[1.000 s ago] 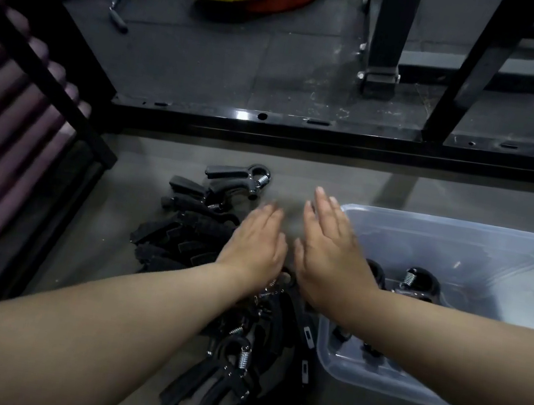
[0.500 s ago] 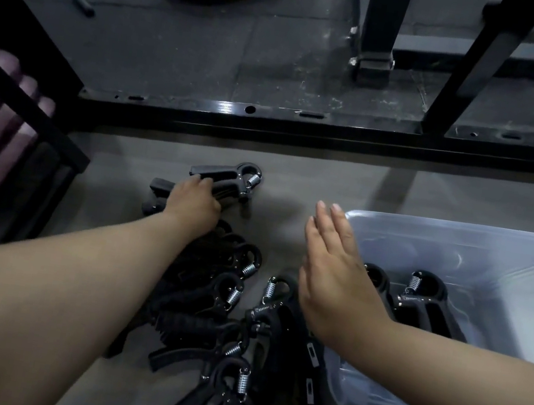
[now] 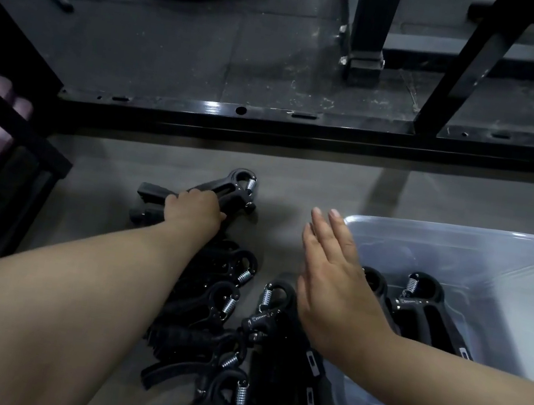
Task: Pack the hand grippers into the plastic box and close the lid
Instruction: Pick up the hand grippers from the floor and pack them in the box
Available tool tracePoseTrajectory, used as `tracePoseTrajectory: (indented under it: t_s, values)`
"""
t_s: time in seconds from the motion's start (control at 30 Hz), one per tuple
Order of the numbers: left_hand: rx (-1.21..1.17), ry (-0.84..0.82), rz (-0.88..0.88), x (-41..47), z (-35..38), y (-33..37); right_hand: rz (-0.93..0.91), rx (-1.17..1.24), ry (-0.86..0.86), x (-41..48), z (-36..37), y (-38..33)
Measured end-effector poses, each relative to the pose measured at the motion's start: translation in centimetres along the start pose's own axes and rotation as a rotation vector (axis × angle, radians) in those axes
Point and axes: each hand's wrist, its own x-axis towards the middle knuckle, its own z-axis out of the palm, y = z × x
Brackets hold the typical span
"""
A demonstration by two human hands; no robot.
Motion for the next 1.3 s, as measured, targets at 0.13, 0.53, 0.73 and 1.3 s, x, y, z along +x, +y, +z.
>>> tracePoseTrajectory:
  t_s: [0.13,0.53,0.73,1.3]
  values:
    - [-0.002,0.03,-0.045,-0.4,-0.6,0.2,-0.002,0.031,0.0,0.0,-0.1,-0.1]
    - [-0.072,0.215,-0.093,-4.8,-5.1,1.6,-0.009,0.041,-0.021,0.1,-0.5,-0.2]
    - [-0.598,0.21,-0.237,-8.9,-7.7,1.0,-0.026,0.016,-0.044,0.0,-1.2,-0.5]
    - [-1.488,0.026,-0.638,-19.4,-8.5,5.4,-0.048,0.076,-0.436,-7.6,-3.9,-0.7]
